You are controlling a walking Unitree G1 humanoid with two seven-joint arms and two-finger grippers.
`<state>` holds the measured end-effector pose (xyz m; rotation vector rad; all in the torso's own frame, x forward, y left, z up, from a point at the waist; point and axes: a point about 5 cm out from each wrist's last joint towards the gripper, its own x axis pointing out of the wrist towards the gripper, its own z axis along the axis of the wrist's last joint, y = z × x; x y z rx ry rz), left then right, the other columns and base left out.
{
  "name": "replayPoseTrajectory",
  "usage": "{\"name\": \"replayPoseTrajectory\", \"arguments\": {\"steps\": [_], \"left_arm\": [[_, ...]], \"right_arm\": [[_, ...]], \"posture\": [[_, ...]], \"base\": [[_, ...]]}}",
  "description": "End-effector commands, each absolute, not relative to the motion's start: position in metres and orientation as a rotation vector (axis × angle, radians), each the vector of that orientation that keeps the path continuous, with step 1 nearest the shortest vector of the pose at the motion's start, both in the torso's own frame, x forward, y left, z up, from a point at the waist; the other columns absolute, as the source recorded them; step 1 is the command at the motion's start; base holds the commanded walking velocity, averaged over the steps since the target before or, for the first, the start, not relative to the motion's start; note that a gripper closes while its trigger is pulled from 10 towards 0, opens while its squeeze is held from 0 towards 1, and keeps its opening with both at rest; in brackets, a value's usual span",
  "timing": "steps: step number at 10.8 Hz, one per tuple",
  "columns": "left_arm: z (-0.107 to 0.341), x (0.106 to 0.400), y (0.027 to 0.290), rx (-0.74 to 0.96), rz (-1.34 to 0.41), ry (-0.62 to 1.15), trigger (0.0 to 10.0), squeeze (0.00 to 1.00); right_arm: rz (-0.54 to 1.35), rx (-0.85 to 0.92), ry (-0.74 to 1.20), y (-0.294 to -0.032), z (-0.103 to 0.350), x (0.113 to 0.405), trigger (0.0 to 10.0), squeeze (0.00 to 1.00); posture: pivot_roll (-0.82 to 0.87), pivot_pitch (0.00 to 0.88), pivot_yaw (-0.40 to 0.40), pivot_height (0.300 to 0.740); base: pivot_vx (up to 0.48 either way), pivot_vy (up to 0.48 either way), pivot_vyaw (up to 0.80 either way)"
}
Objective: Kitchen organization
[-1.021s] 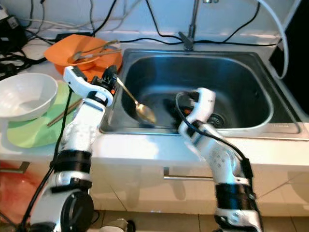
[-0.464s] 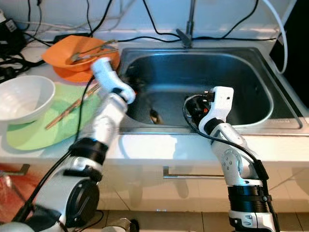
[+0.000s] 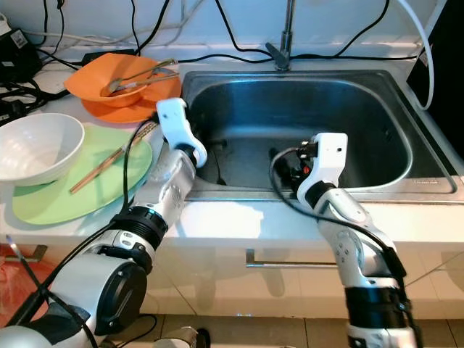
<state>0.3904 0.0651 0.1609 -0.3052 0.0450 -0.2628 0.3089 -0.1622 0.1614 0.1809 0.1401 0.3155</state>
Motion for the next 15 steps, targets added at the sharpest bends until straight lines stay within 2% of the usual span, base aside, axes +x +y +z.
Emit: {"name": "replayPoseTrajectory", "arguments": {"steps": [1,6,8,10,11,14,15], "left_arm": [[0.164,0.392,0.065,-0.291,-0.281,0.038,10.0,1.0],[0.161,0.39,0.06,-0.297,-0.316,0.028,10.0,1.0],[0.176,0.391,0.066,-0.204,-0.31,-0.067,10.0,1.0],[0.181,0.387,0.078,-0.067,-0.287,-0.153,10.0,1.0],[0.178,0.384,0.088,0.035,-0.254,-0.146,10.0,1.0],[0.183,0.382,0.128,0.163,-0.14,-0.105,10.0,1.0],[0.188,0.381,0.134,0.196,-0.13,-0.106,10.0,1.0]], "right_arm": [[0.319,0.162,0.177,-0.164,0.155,0.306,10.0,1.0],[0.325,0.166,0.191,-0.161,0.152,0.305,10.0,1.0],[0.352,0.174,0.196,-0.159,0.153,0.305,10.0,1.0],[0.397,0.187,0.195,-0.154,0.155,0.303,10.0,1.0],[0.427,0.194,0.194,-0.152,0.157,0.303,10.0,1.0],[0.458,0.236,0.181,-0.147,0.161,0.302,10.0,1.0],[0.474,0.24,0.178,-0.147,0.163,0.3,10.0,1.0]], "posture": [[0.06,0.097,0.092,0.74],[0.07,0.1,0.088,0.74],[0.07,0.096,0.078,0.74],[0.08,0.09,0.072,0.74],[0.09,0.086,0.068,0.74],[0.1,0.081,0.062,0.74],[0.1,0.08,0.058,0.74]], "base": [[0.0,0.0,0.0],[0.0,0.0,0.0],[0.0,0.0,0.0],[0.0,0.0,0.0],[0.0,0.0,0.0],[0.0,0.0,0.0],[0.0,0.0,0.0]]}}
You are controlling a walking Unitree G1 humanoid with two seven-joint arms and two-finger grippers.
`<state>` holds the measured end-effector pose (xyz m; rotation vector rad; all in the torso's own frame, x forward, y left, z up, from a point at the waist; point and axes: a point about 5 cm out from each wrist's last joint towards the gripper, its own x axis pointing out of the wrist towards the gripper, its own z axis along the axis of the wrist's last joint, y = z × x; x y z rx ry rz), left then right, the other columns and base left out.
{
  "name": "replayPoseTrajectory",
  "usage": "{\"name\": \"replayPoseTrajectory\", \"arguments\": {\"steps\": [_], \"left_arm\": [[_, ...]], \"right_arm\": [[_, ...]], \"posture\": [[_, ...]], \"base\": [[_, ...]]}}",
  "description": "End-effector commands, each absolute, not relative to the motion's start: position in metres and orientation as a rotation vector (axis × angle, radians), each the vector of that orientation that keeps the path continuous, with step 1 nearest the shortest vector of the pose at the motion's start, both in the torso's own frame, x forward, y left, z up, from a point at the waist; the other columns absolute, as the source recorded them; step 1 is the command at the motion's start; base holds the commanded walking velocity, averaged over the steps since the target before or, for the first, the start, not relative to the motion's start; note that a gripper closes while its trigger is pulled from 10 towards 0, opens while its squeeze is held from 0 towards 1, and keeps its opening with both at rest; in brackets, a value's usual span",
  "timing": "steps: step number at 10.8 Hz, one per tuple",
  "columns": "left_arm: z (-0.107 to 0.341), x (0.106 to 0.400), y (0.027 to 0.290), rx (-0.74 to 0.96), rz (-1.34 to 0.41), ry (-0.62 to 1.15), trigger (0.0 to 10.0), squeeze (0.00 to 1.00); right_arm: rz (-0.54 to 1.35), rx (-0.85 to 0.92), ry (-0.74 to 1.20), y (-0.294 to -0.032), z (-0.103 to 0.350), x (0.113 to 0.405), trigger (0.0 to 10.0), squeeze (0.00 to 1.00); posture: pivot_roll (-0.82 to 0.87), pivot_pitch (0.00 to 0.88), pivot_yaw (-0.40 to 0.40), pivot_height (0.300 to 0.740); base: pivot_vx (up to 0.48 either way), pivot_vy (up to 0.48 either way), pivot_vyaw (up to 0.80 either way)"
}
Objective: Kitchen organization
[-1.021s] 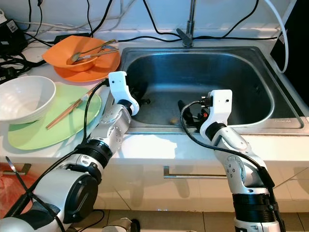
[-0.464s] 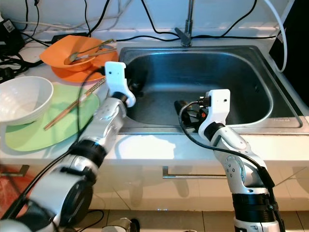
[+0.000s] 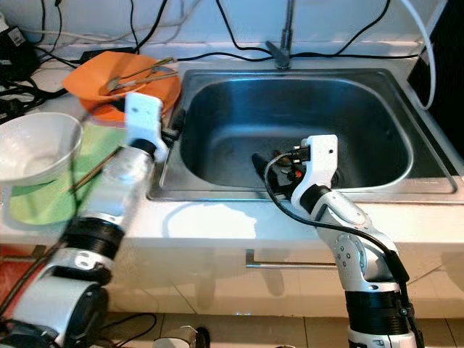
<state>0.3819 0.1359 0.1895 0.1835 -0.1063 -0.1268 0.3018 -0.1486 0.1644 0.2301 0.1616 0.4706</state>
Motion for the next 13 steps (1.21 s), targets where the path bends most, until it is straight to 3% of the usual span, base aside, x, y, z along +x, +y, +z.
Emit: {"name": "replayPoseTrajectory", "arguments": {"steps": [1,8,11,13], "left_arm": [[0.19,0.38,0.14,0.2,-0.114,-0.094,10.0,1.0],[0.177,0.354,0.171,0.278,-0.12,0.063,10.0,1.0],[0.167,0.359,0.192,0.3,-0.101,0.187,10.0,1.0],[0.176,0.365,0.206,0.273,-0.03,0.175,10.0,0.64]], "right_arm": [[0.499,0.22,0.178,-0.147,0.164,0.299,10.0,1.0],[0.583,0.191,0.217,-0.148,0.162,0.296,10.0,1.0],[0.682,0.248,0.223,-0.124,0.167,0.307,10.0,1.0],[0.65,0.256,0.204,-0.13,0.167,0.31,10.0,1.0]], "posture": [[0.1,0.08,0.058,0.74],[0.16,0.077,0.027,0.74],[0.22,0.044,-0.009,0.74],[0.2,0.068,0.013,0.74]], "base": [[0.0,0.0,0.0],[0.0,0.0,0.0],[0.0,0.0,0.0],[0.0,0.0,0.0]]}}
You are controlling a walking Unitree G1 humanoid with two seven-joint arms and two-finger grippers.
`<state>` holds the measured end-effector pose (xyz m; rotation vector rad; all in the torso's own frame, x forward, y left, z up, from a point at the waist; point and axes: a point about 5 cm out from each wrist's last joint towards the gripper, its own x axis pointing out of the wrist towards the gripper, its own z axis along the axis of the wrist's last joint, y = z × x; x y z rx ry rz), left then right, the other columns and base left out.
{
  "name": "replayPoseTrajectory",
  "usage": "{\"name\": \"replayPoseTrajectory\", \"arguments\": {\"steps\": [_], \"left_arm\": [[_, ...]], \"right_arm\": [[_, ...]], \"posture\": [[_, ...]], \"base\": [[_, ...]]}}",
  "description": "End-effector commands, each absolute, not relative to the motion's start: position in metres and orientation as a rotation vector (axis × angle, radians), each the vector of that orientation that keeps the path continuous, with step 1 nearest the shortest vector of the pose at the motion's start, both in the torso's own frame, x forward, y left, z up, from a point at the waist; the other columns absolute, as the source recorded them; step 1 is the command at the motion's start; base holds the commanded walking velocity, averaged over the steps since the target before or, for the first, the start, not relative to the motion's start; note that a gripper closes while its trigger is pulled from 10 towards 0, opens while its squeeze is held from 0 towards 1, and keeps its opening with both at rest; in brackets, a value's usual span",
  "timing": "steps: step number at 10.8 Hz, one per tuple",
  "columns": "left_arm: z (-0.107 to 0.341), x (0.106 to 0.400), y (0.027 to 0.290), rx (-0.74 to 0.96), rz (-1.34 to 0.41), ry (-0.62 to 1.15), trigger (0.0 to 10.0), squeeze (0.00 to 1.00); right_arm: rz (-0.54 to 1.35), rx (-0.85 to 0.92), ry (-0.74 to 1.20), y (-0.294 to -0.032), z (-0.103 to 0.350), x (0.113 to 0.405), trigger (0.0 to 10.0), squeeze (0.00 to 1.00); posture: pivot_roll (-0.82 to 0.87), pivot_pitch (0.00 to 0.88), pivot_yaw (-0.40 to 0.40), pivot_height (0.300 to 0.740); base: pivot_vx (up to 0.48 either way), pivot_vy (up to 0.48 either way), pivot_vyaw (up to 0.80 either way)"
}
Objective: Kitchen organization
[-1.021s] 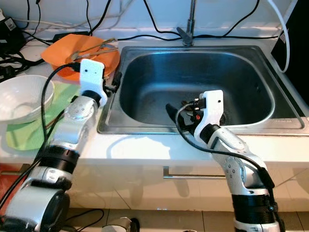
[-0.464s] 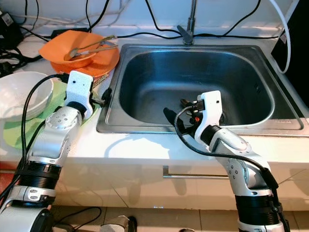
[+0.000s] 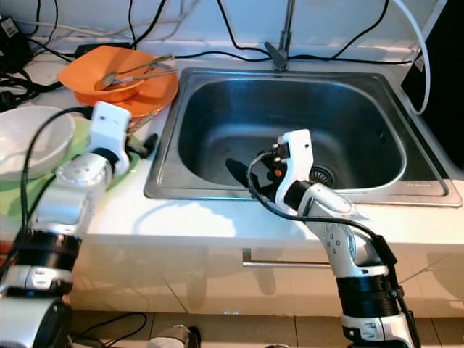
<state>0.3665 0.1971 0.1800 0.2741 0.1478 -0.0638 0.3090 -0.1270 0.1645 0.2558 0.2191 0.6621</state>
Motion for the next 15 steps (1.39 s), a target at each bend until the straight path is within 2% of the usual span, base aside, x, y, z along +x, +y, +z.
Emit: {"name": "replayPoseTrajectory", "arguments": {"steps": [1,12,13,15], "left_arm": [[0.176,0.366,0.207,0.264,-0.019,0.178,10.0,0.55],[0.177,0.367,0.207,0.257,-0.018,0.18,10.0,0.53],[0.211,0.382,0.203,0.242,-0.068,0.15,10.0,0.0],[0.213,0.383,0.203,0.246,-0.068,0.145,10.0,0.0]], "right_arm": [[0.639,0.268,0.203,-0.132,0.166,0.309,10.0,1.0],[0.631,0.276,0.202,-0.133,0.165,0.308,10.0,1.0],[0.591,0.314,0.188,-0.13,0.16,0.305,10.0,1.0],[0.592,0.321,0.188,-0.127,0.159,0.305,10.0,1.0]], "posture": [[0.2,0.074,0.019,0.74],[0.21,0.073,0.018,0.74],[0.22,0.077,0.08,0.74],[0.22,0.077,0.08,0.74]], "base": [[0.0,0.0,0.0],[0.0,0.0,0.0],[0.0,0.0,0.0],[0.0,0.0,0.0]]}}
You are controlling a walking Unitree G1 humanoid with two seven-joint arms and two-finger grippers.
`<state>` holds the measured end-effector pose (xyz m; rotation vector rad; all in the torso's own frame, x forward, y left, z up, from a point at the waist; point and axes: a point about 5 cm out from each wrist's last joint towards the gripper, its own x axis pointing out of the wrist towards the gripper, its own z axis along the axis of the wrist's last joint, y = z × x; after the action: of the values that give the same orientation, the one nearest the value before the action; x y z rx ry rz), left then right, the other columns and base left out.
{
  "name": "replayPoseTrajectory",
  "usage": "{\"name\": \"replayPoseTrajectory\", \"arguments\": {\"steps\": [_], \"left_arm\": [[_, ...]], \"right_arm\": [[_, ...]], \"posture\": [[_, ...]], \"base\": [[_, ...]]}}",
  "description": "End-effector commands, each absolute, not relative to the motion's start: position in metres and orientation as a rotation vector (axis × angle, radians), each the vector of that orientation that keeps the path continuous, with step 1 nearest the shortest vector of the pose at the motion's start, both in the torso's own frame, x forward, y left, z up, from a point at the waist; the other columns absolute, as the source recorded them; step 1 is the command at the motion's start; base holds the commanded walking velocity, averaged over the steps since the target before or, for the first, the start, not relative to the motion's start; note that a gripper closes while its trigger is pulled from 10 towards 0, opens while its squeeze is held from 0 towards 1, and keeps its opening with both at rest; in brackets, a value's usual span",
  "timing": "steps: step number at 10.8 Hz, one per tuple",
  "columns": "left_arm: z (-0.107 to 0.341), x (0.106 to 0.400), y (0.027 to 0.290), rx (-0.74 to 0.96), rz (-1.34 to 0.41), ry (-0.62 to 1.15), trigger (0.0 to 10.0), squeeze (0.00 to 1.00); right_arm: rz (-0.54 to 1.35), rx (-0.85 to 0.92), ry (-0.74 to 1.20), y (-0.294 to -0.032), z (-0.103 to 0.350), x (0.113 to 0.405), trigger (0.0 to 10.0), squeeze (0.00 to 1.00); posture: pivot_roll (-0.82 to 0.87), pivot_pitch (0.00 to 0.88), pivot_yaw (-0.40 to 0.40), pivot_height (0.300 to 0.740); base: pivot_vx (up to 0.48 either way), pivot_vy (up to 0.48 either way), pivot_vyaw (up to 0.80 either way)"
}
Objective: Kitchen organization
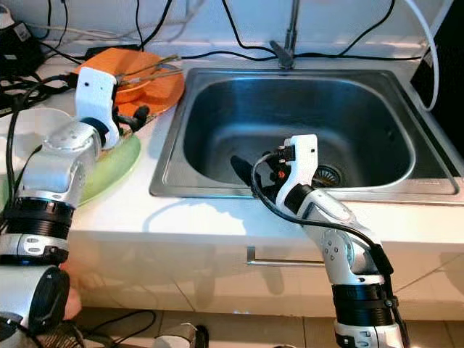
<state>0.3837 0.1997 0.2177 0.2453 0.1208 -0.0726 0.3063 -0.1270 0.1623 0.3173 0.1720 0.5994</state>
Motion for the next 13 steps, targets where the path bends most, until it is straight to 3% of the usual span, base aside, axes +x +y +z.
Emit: {"name": "replayPoseTrajectory", "arguments": {"steps": [1,11,12,13], "left_arm": [[0.214,0.384,0.204,0.248,-0.068,0.147,10.0,0.0],[0.184,0.383,0.222,0.311,-0.166,0.398,10.0,0.0],[0.182,0.384,0.222,0.303,-0.203,0.419,2.8,0.0],[0.18,0.384,0.221,0.308,-0.229,0.431,4.5,0.0]], "right_arm": [[0.591,0.323,0.187,-0.127,0.159,0.305,10.0,1.0],[0.585,0.341,0.192,-0.124,0.155,0.3,10.0,1.0],[0.582,0.344,0.19,-0.124,0.155,0.3,10.0,1.0],[0.582,0.344,0.19,-0.123,0.155,0.299,10.0,1.0]], "posture": [[0.22,0.077,0.08,0.74],[0.23,0.083,0.101,0.74],[0.23,0.082,0.107,0.74],[0.23,0.083,0.105,0.74]], "base": [[0.0,0.0,0.0],[0.0,0.0,0.0],[0.0,0.0,0.0],[0.0,0.0,0.0]]}}
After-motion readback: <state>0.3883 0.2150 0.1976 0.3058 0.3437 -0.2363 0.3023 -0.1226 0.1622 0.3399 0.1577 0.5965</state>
